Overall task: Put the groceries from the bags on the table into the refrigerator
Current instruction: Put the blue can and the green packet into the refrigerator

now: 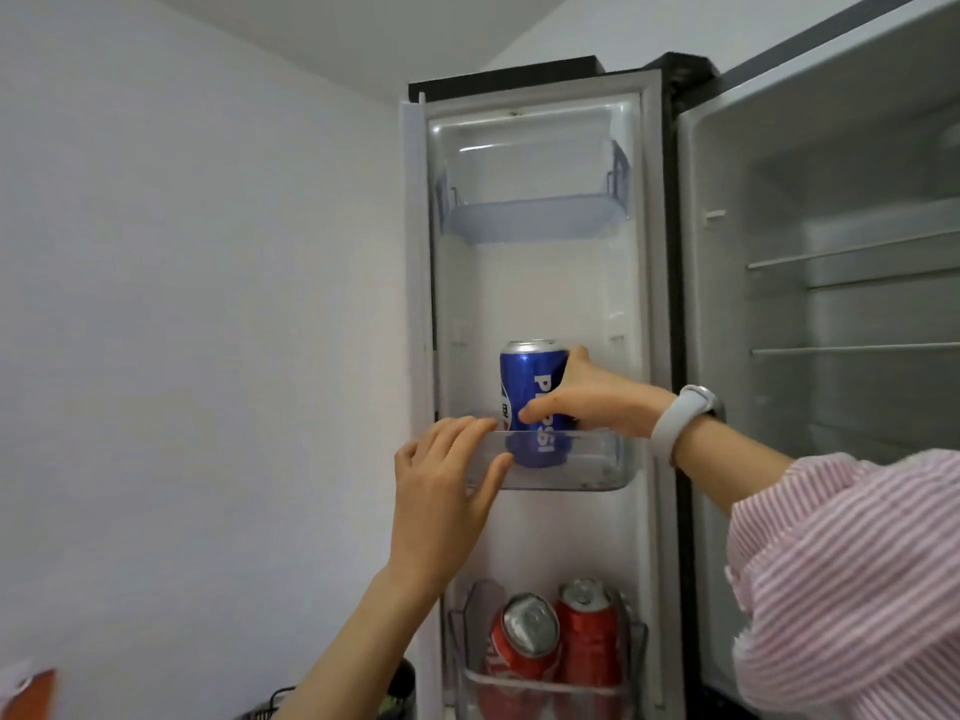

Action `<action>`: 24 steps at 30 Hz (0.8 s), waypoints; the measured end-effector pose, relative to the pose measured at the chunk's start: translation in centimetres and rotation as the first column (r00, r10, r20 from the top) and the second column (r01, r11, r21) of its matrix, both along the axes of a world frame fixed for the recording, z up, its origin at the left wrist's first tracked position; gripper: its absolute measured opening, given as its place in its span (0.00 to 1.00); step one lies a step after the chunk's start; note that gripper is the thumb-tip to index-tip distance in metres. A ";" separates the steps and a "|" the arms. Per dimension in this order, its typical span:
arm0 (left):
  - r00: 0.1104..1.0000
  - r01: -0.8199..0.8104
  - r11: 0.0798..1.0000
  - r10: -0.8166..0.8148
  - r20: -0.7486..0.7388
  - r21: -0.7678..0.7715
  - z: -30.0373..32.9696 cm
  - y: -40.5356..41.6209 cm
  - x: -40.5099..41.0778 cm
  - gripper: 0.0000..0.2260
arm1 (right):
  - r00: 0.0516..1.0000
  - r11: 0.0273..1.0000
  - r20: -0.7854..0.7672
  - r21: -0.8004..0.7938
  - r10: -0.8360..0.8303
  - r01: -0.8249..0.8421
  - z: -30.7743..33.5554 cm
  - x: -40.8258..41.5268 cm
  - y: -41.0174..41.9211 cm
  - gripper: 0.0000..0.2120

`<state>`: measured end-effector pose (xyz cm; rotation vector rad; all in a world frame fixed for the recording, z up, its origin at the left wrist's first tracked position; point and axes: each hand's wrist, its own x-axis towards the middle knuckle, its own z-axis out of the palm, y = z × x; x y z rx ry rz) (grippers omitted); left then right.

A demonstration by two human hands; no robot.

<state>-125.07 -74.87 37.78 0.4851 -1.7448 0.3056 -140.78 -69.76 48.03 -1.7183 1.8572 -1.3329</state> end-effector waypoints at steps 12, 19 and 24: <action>0.992 0.064 0.997 -0.067 -0.103 -0.037 -0.4 -0.7 -0.6 0.16 | 0.942 0.978 -0.332 -0.175 0.053 -0.116 2.5 -0.8 1.9 0.37; 0.987 0.092 0.996 -0.093 -0.134 -0.014 -0.7 -0.6 -1.0 0.16 | -0.368 0.978 -0.908 -0.207 -0.203 -0.027 6.1 -0.2 4.4 0.28; 0.986 0.105 0.994 -0.103 -0.132 0.010 -0.8 -0.2 -1.2 0.17 | -0.524 0.997 -0.848 -0.062 -0.079 -0.050 4.0 0.6 3.4 0.28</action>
